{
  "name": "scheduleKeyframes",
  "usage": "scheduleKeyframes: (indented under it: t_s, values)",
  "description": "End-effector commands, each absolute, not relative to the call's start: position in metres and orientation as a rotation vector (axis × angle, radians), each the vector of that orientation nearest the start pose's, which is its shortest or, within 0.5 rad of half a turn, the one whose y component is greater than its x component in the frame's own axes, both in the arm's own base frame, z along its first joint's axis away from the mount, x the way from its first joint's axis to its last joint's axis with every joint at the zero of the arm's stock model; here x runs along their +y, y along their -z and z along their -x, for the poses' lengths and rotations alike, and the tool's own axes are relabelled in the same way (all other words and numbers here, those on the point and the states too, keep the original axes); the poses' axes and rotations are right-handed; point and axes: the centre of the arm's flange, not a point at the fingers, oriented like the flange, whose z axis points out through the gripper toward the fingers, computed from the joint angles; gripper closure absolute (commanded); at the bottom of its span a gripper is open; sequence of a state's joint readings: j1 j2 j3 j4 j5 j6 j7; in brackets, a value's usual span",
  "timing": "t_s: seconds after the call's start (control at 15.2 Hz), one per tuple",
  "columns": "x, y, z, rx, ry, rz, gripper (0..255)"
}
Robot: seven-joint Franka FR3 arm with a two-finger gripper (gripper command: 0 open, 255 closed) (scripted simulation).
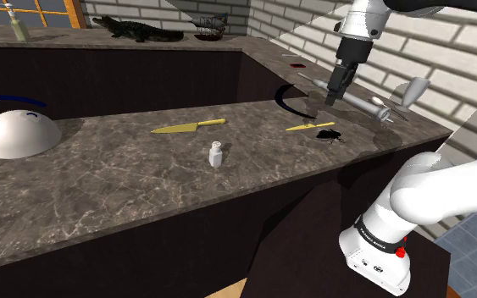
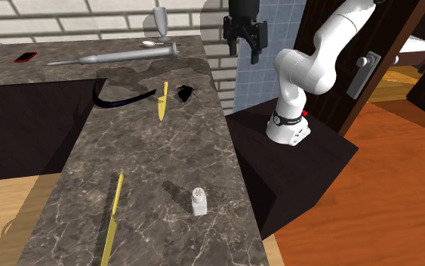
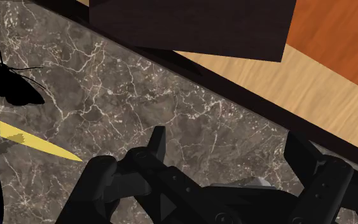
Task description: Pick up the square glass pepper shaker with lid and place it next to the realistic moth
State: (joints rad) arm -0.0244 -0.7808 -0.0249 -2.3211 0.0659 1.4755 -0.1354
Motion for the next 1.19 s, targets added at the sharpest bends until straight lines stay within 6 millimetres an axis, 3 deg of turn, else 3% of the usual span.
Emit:
scheduleKeyframes:
  t_s: [0.0,1.12]
  values:
    - [-0.01,-0.598,-0.298,-0.149,-0.087,3.048,0]
    - [0.124,-0.476,-0.427,0.004,0.036,3.123,0]
